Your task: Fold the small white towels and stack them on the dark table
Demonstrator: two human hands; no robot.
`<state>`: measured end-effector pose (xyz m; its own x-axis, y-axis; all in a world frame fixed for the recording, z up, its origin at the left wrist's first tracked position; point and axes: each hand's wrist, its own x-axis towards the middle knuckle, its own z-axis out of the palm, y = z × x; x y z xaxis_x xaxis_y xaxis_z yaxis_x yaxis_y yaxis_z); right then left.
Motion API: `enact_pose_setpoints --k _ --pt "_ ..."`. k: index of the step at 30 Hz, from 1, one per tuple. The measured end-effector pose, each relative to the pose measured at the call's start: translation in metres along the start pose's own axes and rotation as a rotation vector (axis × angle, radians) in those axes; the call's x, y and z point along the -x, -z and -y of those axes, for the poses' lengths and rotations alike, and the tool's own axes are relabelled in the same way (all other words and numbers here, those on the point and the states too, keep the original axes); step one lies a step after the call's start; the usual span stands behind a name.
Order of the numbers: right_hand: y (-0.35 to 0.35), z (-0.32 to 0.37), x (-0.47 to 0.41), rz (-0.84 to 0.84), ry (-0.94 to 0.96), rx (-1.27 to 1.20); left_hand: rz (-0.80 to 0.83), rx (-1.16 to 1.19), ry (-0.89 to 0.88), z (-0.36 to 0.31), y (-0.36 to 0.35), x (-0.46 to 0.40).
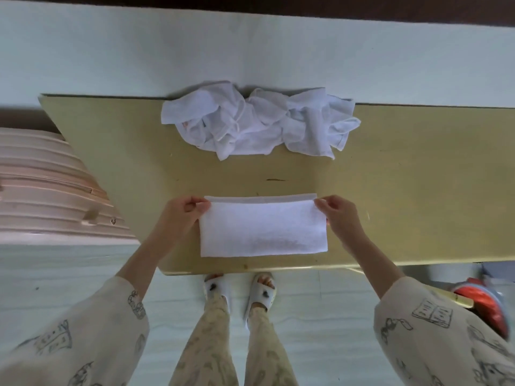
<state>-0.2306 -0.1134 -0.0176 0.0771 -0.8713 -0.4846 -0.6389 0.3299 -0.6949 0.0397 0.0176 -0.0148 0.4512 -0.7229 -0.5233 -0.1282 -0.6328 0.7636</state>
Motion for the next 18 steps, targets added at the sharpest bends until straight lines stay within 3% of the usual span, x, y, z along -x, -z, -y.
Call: enact_pose_setpoints --k 18 --pt "-0.024 0.000 -0.030 -0.087 0.029 0.313 -0.144 -0.319 0.054 0.004 -0.021 -0.032"
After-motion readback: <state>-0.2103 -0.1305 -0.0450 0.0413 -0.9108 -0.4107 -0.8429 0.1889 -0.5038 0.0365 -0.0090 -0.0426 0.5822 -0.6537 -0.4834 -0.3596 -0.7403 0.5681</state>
